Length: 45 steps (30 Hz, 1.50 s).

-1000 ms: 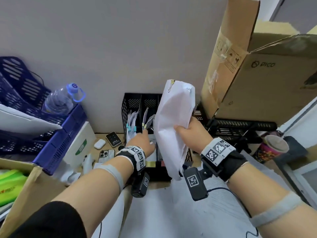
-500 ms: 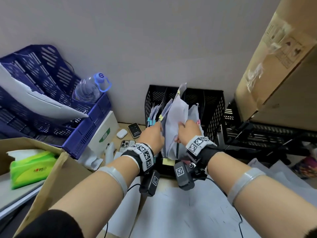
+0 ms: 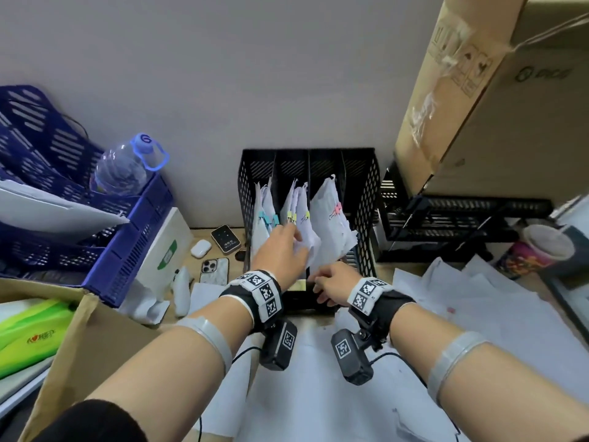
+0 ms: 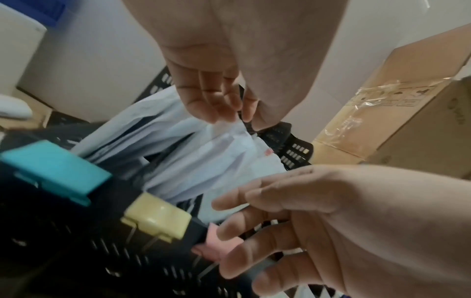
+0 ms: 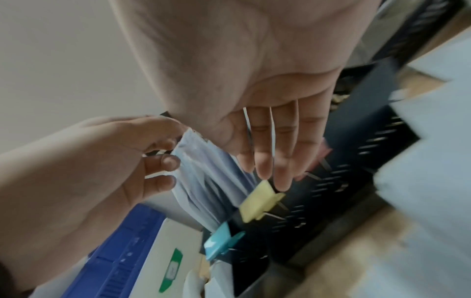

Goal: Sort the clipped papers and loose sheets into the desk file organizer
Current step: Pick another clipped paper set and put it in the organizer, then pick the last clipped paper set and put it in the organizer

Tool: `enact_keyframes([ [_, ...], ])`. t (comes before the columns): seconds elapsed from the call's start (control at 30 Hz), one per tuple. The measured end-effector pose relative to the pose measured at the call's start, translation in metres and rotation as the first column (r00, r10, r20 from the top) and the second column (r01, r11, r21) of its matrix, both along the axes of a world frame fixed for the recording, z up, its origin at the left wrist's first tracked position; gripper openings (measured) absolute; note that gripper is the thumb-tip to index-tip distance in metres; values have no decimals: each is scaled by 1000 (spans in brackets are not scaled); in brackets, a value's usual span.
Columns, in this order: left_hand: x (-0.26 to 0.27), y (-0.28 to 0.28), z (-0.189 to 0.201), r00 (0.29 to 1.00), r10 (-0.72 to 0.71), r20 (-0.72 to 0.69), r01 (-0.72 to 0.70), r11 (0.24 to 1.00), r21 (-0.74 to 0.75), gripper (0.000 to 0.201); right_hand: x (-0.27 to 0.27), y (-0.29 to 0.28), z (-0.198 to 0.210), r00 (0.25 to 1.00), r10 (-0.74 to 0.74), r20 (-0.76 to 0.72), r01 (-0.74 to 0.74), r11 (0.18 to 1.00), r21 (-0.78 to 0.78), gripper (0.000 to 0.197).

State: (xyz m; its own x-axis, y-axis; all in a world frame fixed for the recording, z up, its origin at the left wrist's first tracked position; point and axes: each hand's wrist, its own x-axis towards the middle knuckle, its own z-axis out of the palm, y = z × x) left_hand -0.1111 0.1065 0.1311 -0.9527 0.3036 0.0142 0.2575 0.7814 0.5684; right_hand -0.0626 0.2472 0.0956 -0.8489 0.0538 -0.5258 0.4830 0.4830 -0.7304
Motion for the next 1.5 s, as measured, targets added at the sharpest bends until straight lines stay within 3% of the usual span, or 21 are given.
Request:
enact_keyframes([
  [0.1,19,25,-9,992,-120,30,116,989,90,7,37,23,-13,993,-120,12,120,993,12,22],
  [0.2,44,57,-31,945,-278,172,248,953,176,9,85,54,-26,968,-245,51,242,968,62,25],
  [0.33,85,99,-69,762,-414,497,349,910,222,5,152,108,-47,934,-341,102,316,927,202,21],
  [0.4,103,115,-86,660,-411,629,354,909,221,5,182,139,-60,915,-382,130,330,894,301,21],
  [0.47,115,129,-102,613,-382,691,352,916,194,5,206,166,-71,871,-468,148,396,848,351,27],
  [0.57,124,152,-129,620,-300,725,324,939,112,23,230,200,-83,813,-555,176,461,798,389,46],
  [0.7,131,182,-155,656,-183,733,235,971,31,57,238,242,-94,784,-565,257,461,808,367,66],
  [0.87,141,208,-173,662,-54,748,57,998,21,46,233,273,-114,777,-521,353,418,847,330,80],
  [0.97,145,211,-171,717,-47,696,106,993,-43,36,228,285,-122,742,-549,385,475,836,277,66],
  [1.07,146,205,-166,721,-82,688,146,989,-34,18,219,293,-124,850,-476,226,402,863,306,29],
  [1.13,146,194,-162,703,-90,705,131,991,-5,20,211,291,-118,894,-410,181,355,894,274,17],
  [1.23,145,164,-150,646,-54,761,69,998,12,35,200,278,-102,896,-391,208,371,920,130,13],
  [1.33,145,125,-134,627,2,779,27,999,-25,37,186,256,-93,935,-291,202,283,957,68,7],
  [1.5,148,57,-109,577,96,811,-146,989,-14,15,167,191,-74,982,-104,155,115,991,-66,26],
])
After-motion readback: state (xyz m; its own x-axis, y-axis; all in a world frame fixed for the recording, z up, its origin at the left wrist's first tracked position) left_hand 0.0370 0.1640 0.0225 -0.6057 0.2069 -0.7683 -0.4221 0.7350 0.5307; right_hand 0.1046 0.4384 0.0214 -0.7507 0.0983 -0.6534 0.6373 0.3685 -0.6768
